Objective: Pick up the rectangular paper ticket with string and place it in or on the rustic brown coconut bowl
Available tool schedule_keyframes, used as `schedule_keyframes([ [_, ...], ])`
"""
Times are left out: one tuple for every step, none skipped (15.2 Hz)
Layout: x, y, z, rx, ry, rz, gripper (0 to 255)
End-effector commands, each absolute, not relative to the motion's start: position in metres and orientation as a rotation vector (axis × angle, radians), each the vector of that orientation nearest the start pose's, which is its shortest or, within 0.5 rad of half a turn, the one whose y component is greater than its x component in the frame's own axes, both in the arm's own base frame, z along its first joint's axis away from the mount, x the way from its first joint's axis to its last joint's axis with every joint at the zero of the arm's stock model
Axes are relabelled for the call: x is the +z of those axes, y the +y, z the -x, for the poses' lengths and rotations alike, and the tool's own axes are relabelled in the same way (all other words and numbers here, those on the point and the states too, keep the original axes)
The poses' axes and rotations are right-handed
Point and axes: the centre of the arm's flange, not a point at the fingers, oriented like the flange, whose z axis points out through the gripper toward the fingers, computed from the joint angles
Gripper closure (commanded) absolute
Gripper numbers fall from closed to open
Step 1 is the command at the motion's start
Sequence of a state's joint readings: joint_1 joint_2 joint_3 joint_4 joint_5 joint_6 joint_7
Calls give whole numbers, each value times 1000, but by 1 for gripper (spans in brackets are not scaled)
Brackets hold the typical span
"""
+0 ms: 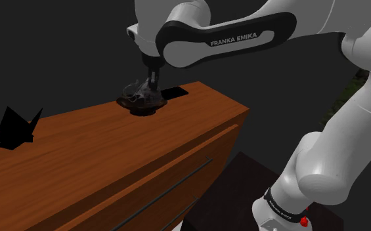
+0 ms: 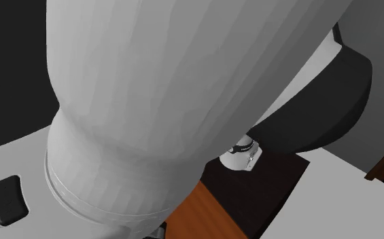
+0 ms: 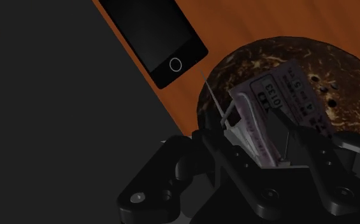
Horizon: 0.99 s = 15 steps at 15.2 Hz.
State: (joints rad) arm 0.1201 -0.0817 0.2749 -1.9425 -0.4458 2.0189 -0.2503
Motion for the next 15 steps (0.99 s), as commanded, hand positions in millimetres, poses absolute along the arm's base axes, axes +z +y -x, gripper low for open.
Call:
schedule_keyframes([
  [530,193,-519,-328,-1401,3263,255],
  [530,193,-519,-328,-1401,3263,255],
  [530,193,-519,-328,-1401,3263,255],
  [530,193,-519,-328,-1401,3263,255],
  [530,193,-519,-328,-1401,3263,255],
  [530,193,-519,-328,-1401,3263,255],
  [530,193,-519,-328,-1401,3263,255],
  [530,193,-520,-328,-1401,3263,0],
  [530,193,-520,-328,-1401,3263,0],
  [530,193,-520,-328,-1401,3263,0],
  [530,193,-520,-328,-1401,3263,0],
  [530,193,-520,-328,-1401,3263,0],
  [530,193,-519,-328,-1401,3263,0],
  [542,198,-515,-328,-1401,3263,0],
  [554,202,-511,-328,-1401,3263,0],
])
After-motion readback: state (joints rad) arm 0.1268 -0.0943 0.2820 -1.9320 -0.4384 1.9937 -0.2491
